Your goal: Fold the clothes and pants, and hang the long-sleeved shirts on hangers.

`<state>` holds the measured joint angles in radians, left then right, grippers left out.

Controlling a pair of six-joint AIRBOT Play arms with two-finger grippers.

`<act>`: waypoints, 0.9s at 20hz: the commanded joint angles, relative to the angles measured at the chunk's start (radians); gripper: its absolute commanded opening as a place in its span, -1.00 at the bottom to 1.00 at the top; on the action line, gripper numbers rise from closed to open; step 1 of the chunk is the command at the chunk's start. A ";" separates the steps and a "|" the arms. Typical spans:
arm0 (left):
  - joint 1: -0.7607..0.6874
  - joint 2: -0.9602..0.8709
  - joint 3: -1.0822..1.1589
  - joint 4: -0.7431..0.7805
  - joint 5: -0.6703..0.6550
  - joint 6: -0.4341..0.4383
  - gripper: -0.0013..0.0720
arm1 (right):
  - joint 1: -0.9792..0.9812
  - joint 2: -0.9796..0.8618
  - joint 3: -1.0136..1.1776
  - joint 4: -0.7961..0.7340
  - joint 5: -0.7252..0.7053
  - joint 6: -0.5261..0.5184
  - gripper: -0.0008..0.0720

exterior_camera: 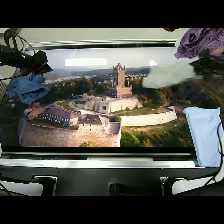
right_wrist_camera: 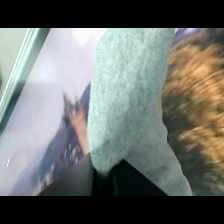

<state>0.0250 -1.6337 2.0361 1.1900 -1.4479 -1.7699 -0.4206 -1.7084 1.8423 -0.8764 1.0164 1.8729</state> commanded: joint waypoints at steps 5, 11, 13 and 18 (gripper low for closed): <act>-0.001 0.001 0.000 0.000 -0.008 0.000 -0.92 | -0.107 0.146 0.012 -0.386 0.002 0.372 -0.89; 0.000 0.001 0.000 0.000 -0.060 0.000 -0.93 | -0.107 0.192 0.012 -0.571 0.212 0.557 -0.89; 0.000 0.001 0.000 0.000 -0.060 0.000 -0.93 | -0.106 0.206 0.012 -0.631 0.286 0.577 -0.89; 0.000 0.003 0.000 0.000 -0.060 0.001 -0.93 | -0.106 0.248 0.011 -0.842 0.463 0.585 -0.89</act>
<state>0.0250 -1.6321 2.0361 1.1900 -1.5051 -1.7699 -0.5262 -1.4807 1.8534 -1.5833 1.3537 2.4374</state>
